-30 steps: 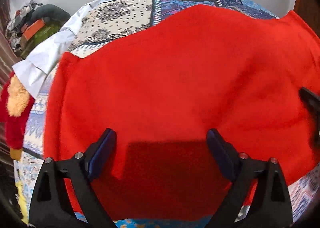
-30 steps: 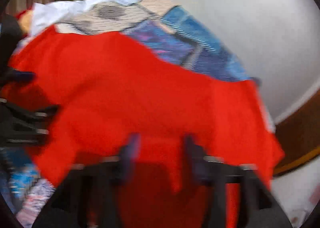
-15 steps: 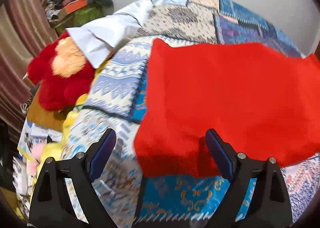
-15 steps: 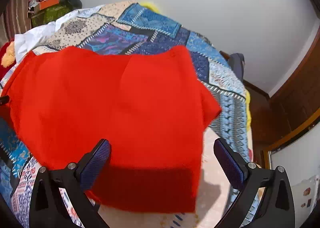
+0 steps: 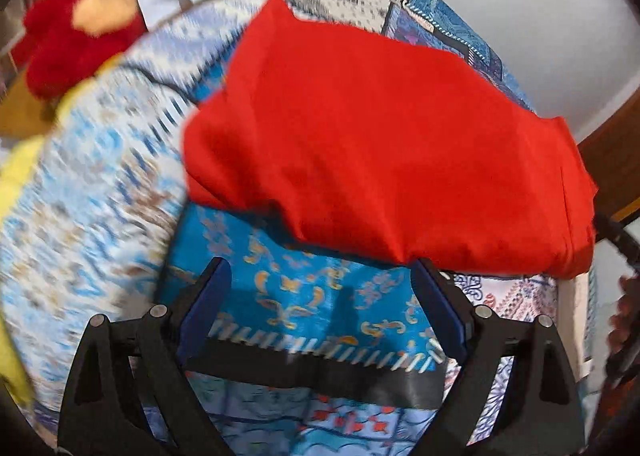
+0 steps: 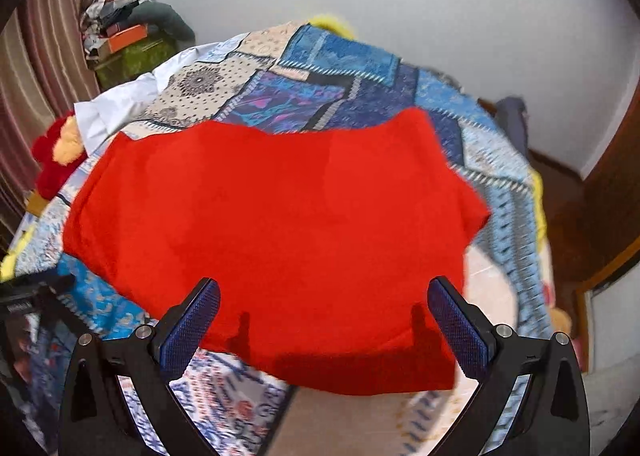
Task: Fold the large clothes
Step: 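Open both grippers and smooth the folded red jacket flat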
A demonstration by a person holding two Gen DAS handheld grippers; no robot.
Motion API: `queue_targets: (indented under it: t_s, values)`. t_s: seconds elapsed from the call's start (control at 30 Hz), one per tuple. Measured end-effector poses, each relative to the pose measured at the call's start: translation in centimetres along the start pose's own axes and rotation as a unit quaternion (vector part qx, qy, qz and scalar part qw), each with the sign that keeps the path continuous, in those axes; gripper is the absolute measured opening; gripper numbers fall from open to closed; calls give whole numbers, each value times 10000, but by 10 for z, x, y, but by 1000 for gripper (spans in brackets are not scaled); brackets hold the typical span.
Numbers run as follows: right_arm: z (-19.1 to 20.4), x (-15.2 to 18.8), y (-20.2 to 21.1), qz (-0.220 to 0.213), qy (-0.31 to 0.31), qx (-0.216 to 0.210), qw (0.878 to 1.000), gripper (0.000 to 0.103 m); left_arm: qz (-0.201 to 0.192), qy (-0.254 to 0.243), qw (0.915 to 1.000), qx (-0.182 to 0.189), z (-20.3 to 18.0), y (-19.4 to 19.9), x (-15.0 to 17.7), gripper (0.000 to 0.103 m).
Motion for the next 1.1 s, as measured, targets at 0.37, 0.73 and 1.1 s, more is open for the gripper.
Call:
queue_targets:
  t_s: [0.37,0.73,1.1]
  values:
    - [-7,39,-54,556,-467,-133,9973,103,432,1223,9834,1271,-12,-59,-6,92]
    - [-9,43,-57,499,-446,-398,9970,103,-462,1190,9904,537,-15,-83,-73,58]
    - [14,24,-38,596,-432,-844,9937,103,-1142,213,9930,-217,-29,-27,-119,13]
Point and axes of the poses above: each gripper's, at about its wrist camera, not at the fingertips, and y roughly against the way its jaws point, z to its left, x to its underside, the point moved 9 cm from there along -y, roughly the way its jaws point, and after that the axes turned 8 degrees about -z, right-handed, at the moved point
